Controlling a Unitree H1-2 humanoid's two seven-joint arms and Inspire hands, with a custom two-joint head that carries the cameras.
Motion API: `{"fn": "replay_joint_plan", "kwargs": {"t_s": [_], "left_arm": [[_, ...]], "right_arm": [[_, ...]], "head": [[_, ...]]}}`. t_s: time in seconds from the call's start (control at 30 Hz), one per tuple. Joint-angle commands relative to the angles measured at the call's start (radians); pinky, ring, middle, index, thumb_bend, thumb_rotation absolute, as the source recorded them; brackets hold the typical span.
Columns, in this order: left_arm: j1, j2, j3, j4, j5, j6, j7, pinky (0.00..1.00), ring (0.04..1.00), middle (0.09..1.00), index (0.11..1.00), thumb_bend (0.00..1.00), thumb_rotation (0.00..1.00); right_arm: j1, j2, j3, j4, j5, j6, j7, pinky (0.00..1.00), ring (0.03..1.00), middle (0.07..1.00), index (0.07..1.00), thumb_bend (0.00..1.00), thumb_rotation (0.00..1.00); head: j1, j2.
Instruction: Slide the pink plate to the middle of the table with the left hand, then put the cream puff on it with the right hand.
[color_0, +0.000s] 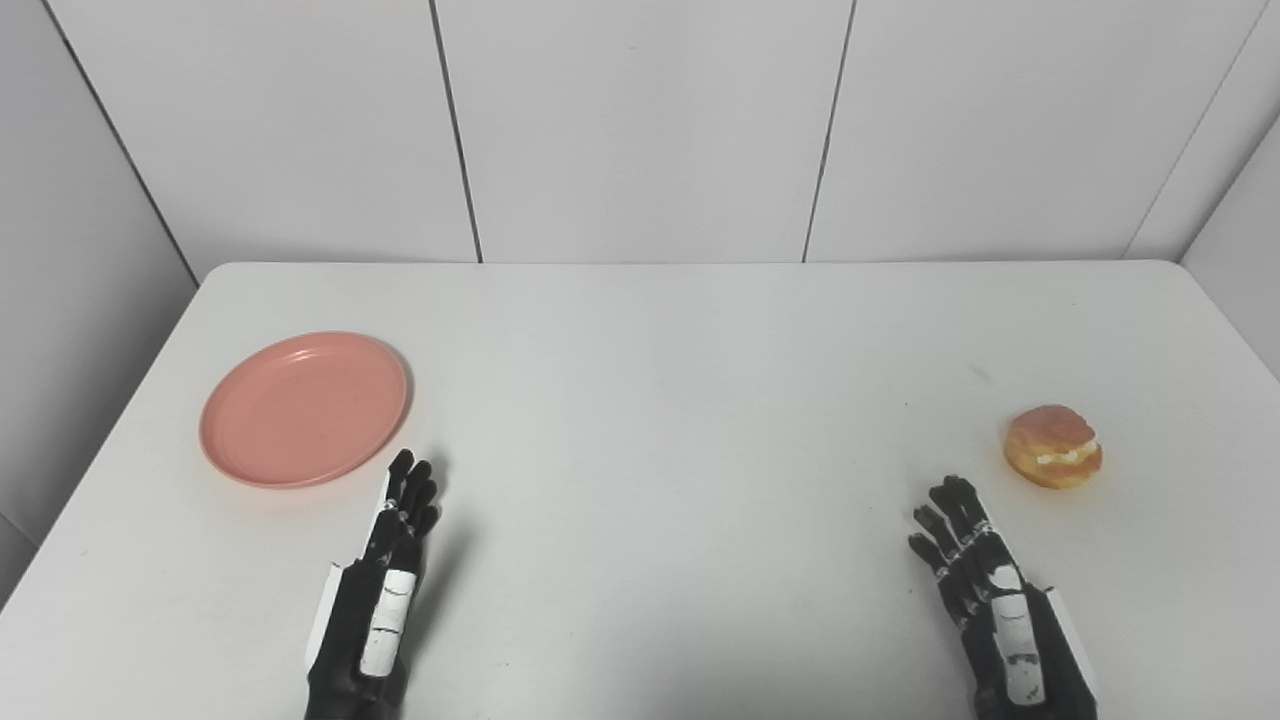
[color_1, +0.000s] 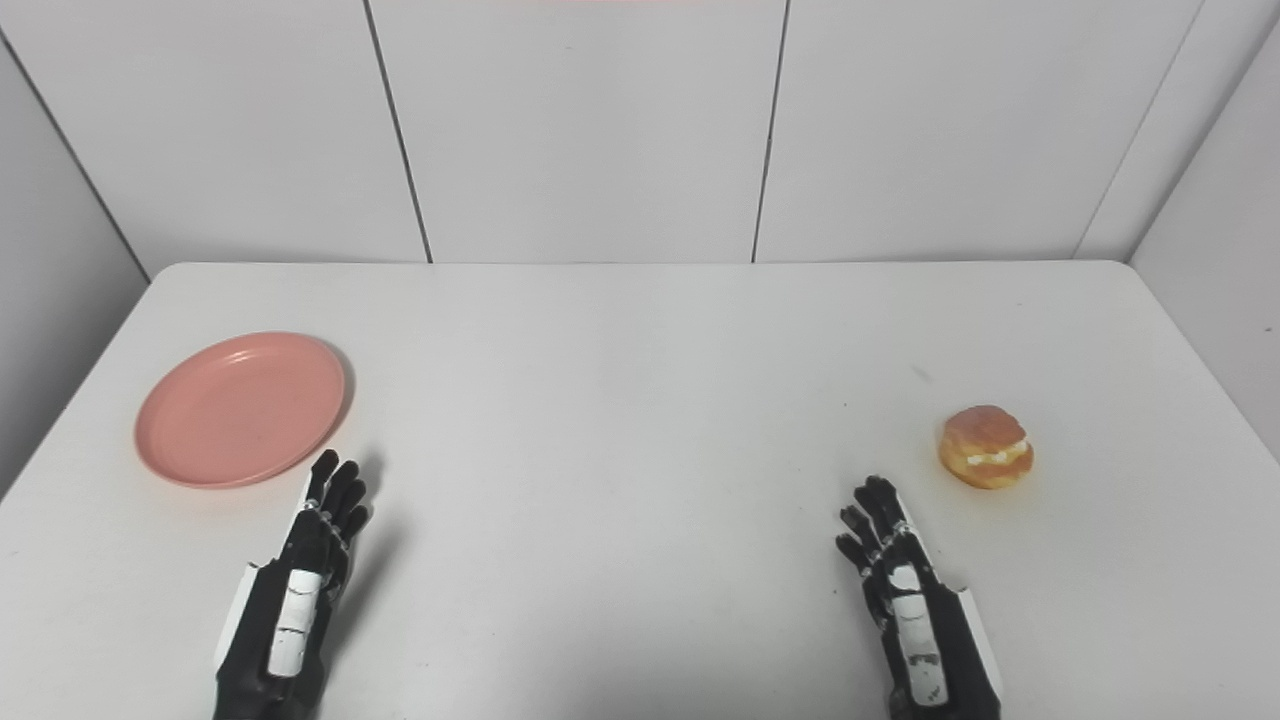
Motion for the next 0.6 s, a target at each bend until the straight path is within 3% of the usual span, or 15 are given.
{"fn": "replay_joint_plan", "kwargs": {"t_s": [0.0,0.57], "left_arm": [[0.019,0.021,-0.003,0.034,0.01,0.058,-0.002,1.0,1.0,1.0,1.0,0.86,0.92],[0.018,0.027,-0.008,0.036,0.01,0.058,-0.005,1.0,1.0,1.0,1.0,0.85,0.92]], "right_arm": [[0.036,-0.009,0.005,-0.003,0.0,0.039,0.001,0.93,0.938,0.954,0.946,0.87,0.92],[0.036,-0.01,0.007,-0.002,-0.003,0.045,0.004,0.91,0.931,0.95,0.951,0.87,0.92]], "head": [[0.001,-0.001],[0.0,-0.003]]}}
